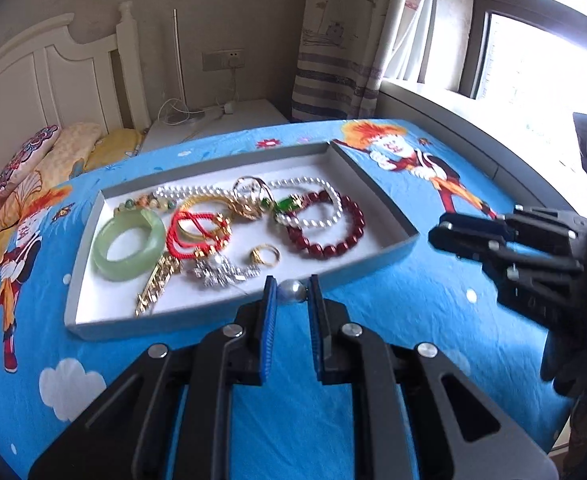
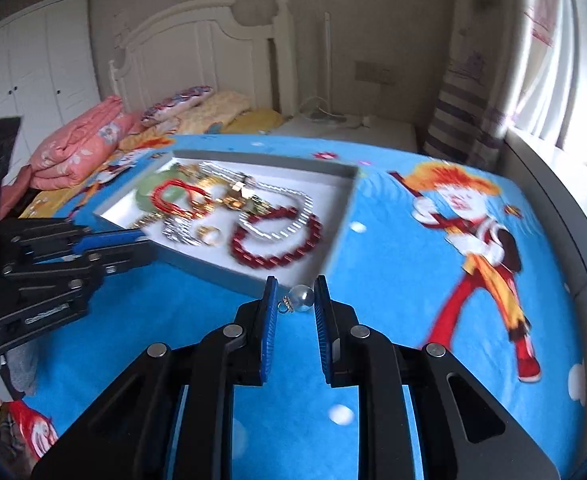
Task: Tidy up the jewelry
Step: 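Place both pearl earrings in the tray and open both tools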
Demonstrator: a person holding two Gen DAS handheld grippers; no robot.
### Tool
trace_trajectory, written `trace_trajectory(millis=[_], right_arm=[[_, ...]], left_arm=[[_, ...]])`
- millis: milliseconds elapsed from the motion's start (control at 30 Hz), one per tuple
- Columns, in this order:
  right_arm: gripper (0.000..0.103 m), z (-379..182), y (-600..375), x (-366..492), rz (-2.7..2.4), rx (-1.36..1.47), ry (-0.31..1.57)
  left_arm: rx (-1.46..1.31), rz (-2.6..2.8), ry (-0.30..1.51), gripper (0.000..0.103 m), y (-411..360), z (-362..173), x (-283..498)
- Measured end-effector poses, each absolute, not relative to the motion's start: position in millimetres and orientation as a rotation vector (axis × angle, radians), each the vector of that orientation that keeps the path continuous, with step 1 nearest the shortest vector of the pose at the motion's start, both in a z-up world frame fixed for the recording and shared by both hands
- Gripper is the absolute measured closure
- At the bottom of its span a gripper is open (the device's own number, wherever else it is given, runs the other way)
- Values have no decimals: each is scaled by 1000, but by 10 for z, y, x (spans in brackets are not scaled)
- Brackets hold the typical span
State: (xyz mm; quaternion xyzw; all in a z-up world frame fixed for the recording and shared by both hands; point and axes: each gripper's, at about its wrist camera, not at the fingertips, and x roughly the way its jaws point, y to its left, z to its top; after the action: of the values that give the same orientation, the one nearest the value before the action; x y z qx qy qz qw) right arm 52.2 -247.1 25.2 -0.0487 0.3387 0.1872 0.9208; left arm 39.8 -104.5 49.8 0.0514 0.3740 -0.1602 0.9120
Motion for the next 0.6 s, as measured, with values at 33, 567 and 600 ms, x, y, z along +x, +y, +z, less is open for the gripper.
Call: trace_trajectory(millis=[33, 567, 600], right_arm=[[84, 269, -2366, 545, 405, -114, 687], [83, 18, -1618, 1090, 555, -170, 752], [83, 25, -1634, 1100, 555, -158, 753]], left_arm=[[90, -332, 782, 88, -1021, 509, 486], [-30, -375, 882, 88, -776, 501, 1408], [-36, -376, 879, 87, -774, 496, 1410]])
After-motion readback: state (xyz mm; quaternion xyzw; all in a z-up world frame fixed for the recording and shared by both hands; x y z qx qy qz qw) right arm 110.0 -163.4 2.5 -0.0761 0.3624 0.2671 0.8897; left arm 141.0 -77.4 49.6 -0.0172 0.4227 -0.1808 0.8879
